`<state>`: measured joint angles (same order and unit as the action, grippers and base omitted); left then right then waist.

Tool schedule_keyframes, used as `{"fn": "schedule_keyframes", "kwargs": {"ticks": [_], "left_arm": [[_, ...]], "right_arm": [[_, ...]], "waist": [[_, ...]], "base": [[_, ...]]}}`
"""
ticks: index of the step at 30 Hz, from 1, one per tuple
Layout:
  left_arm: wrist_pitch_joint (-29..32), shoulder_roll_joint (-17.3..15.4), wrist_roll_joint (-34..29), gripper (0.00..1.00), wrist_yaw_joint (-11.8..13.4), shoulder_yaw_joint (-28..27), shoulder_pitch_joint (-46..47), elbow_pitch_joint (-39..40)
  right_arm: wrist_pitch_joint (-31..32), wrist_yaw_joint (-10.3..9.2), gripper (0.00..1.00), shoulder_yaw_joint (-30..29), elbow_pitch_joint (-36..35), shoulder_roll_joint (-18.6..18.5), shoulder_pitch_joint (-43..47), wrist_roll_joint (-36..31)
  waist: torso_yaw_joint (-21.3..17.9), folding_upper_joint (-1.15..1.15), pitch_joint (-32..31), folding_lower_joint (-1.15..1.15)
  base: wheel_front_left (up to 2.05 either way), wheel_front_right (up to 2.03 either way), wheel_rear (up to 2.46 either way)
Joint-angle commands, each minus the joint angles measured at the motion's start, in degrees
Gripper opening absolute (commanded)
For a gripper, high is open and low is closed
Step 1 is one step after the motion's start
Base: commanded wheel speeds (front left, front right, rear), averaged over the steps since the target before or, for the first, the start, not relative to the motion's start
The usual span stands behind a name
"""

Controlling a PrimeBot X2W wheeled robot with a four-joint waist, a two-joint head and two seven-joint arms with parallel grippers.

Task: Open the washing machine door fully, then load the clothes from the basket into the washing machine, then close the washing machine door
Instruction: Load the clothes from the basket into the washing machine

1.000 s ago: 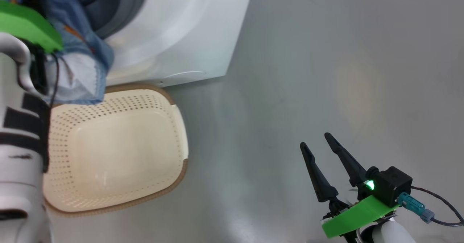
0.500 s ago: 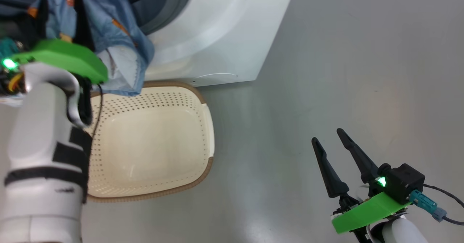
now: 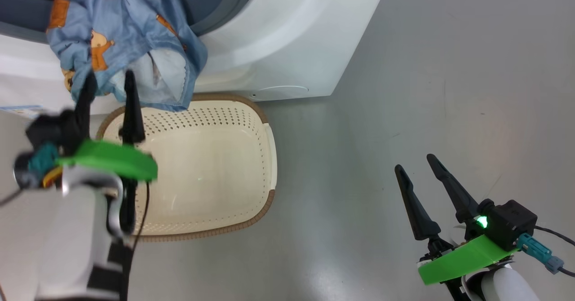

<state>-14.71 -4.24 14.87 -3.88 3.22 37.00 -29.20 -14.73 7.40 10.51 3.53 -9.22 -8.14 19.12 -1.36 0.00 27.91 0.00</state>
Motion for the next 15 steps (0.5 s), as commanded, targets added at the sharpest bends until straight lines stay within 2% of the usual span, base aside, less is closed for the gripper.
{"fn": "schedule_keyframes", "kwargs": {"ticks": [1, 15], "left_arm": [[0.0, -1.94, 0.67, 1.0, 0.43, -1.8, -4.11, 4.03], [2.98, -2.19, 3.07, 1.0, 2.85, -3.51, -23.0, 23.79]], "right_arm": [[-0.27, 0.09, 1.0, 1.17, -1.49, -0.56, 1.22, -0.96], [-0.27, 0.09, 1.0, 0.94, -1.37, -1.02, 0.68, -1.01]], "waist": [[0.1, 0.0, 0.26, 0.0], [0.36, 0.0, 1.48, 0.0]], "base": [[0.0, 0.0, 0.0], [0.0, 0.0, 0.0]]}}
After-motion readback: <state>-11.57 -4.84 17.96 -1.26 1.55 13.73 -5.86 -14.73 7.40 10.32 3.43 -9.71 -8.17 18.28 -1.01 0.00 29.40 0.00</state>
